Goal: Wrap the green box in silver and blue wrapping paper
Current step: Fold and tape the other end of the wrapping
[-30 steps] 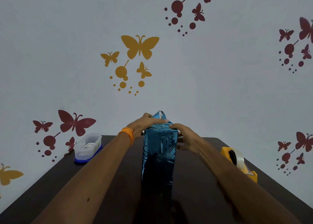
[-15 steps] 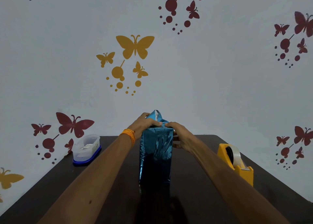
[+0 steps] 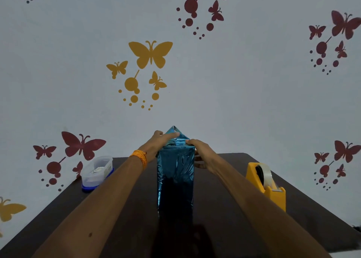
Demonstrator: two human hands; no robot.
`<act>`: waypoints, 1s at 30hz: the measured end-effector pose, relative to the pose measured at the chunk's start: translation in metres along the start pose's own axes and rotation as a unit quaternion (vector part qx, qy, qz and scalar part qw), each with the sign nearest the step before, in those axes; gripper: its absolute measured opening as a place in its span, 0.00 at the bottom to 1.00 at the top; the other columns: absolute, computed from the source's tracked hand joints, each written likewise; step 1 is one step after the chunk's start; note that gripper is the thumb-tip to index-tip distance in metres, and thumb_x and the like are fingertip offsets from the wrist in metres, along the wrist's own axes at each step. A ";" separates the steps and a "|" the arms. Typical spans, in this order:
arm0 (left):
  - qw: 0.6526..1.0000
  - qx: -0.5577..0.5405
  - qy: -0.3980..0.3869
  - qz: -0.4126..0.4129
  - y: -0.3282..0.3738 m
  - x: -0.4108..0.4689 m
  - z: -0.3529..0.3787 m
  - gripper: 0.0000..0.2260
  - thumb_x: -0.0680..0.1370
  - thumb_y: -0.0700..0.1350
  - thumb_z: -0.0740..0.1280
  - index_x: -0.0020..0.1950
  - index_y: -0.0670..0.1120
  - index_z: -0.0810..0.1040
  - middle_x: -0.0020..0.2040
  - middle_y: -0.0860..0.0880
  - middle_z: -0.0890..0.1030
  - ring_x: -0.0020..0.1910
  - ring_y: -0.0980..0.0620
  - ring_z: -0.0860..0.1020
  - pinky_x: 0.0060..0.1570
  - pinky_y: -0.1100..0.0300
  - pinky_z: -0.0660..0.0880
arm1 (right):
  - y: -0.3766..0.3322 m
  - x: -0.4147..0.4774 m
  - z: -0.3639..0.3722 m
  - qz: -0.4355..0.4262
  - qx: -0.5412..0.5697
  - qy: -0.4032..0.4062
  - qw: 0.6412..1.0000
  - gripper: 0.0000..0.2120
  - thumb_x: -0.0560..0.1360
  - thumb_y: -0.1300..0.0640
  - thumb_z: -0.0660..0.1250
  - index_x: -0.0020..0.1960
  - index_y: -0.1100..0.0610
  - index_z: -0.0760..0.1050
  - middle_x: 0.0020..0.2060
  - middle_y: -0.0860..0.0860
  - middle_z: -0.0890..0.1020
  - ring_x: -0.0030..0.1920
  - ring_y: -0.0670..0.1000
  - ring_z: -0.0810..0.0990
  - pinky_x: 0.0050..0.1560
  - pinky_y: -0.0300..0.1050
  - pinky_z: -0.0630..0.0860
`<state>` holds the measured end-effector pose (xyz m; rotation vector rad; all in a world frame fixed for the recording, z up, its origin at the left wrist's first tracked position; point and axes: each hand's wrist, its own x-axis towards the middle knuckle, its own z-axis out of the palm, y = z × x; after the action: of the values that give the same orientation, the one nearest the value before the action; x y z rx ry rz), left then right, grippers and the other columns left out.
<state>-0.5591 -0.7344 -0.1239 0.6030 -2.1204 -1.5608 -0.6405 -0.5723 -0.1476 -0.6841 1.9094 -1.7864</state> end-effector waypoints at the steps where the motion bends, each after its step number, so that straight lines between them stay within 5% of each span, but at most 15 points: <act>1: 1.000 -0.011 0.008 0.008 0.003 -0.006 -0.003 0.43 0.68 0.65 0.74 0.74 0.46 0.61 0.68 0.42 0.72 0.62 0.44 0.75 0.61 0.47 0.74 | 0.000 -0.001 0.000 -0.006 0.000 0.003 1.000 0.14 0.79 0.44 0.64 0.57 0.52 0.78 0.44 0.53 0.81 0.43 0.51 0.80 0.45 0.44 0.76; 4: 0.988 -0.034 0.131 0.074 0.014 -0.014 -0.011 0.29 0.75 0.56 0.70 0.71 0.45 0.66 0.67 0.44 0.72 0.60 0.47 0.71 0.56 0.54 0.68 | 0.002 -0.002 -0.001 -0.020 -0.003 0.005 1.000 0.16 0.81 0.40 0.61 0.56 0.52 0.77 0.44 0.53 0.81 0.44 0.51 0.79 0.48 0.47 0.75; 7: 0.950 -0.021 0.254 0.182 0.030 -0.034 -0.003 0.14 0.78 0.49 0.67 0.61 0.44 0.74 0.57 0.48 0.77 0.54 0.49 0.74 0.50 0.57 0.68 | 0.004 0.002 -0.007 -0.025 0.005 0.013 1.000 0.25 0.81 0.34 0.54 0.60 0.53 0.75 0.51 0.56 0.80 0.51 0.55 0.79 0.50 0.49 0.75; 12: 0.868 0.079 0.307 0.381 0.043 -0.059 0.050 0.02 0.76 0.41 0.66 0.45 0.46 0.77 0.41 0.51 0.80 0.42 0.53 0.77 0.41 0.62 0.74 | 0.004 -0.003 -0.039 -0.078 0.005 0.139 0.987 0.20 0.83 0.43 0.58 0.59 0.58 0.77 0.50 0.57 0.81 0.45 0.53 0.78 0.43 0.46 0.75; 17: 0.921 0.106 0.152 0.342 0.019 -0.063 0.138 0.04 0.76 0.42 0.67 0.41 0.46 0.80 0.35 0.52 0.80 0.37 0.55 0.78 0.38 0.59 0.77 | 0.016 -0.040 -0.098 -0.165 -0.100 0.267 0.944 0.07 0.78 0.55 0.64 0.47 0.54 0.81 0.41 0.49 0.84 0.45 0.49 0.82 0.46 0.46 0.78; 23: 0.938 0.142 0.007 0.317 -0.014 -0.075 0.233 0.05 0.75 0.38 0.67 0.44 0.42 0.83 0.39 0.48 0.83 0.40 0.51 0.80 0.41 0.54 0.79 | 0.069 -0.081 -0.177 -0.115 -0.255 0.379 0.882 0.11 0.75 0.57 0.67 0.38 0.62 0.79 0.33 0.53 0.81 0.34 0.49 0.76 0.35 0.44 0.73; 27: 0.942 0.188 -0.152 0.234 -0.031 -0.077 0.264 0.13 0.71 0.45 0.75 0.54 0.44 0.82 0.46 0.48 0.83 0.45 0.52 0.79 0.39 0.63 0.72 | 0.104 -0.084 -0.194 -0.053 -0.271 0.342 0.898 0.22 0.76 0.55 0.69 0.27 0.59 0.66 0.23 0.51 0.67 0.27 0.49 0.66 0.31 0.43 0.63; 30: 0.946 0.199 -0.141 0.214 -0.045 -0.074 0.276 0.18 0.67 0.48 0.79 0.52 0.43 0.82 0.45 0.48 0.81 0.43 0.52 0.78 0.38 0.63 0.71 | 0.106 -0.081 -0.198 -0.004 -0.216 0.323 0.921 0.19 0.76 0.52 0.71 0.32 0.60 0.70 0.27 0.53 0.71 0.31 0.50 0.71 0.35 0.45 0.66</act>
<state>-0.6552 -0.4915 -0.2473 0.0182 -2.5898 -1.0330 -0.7056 -0.3623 -0.2403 -0.2296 2.7930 -1.7404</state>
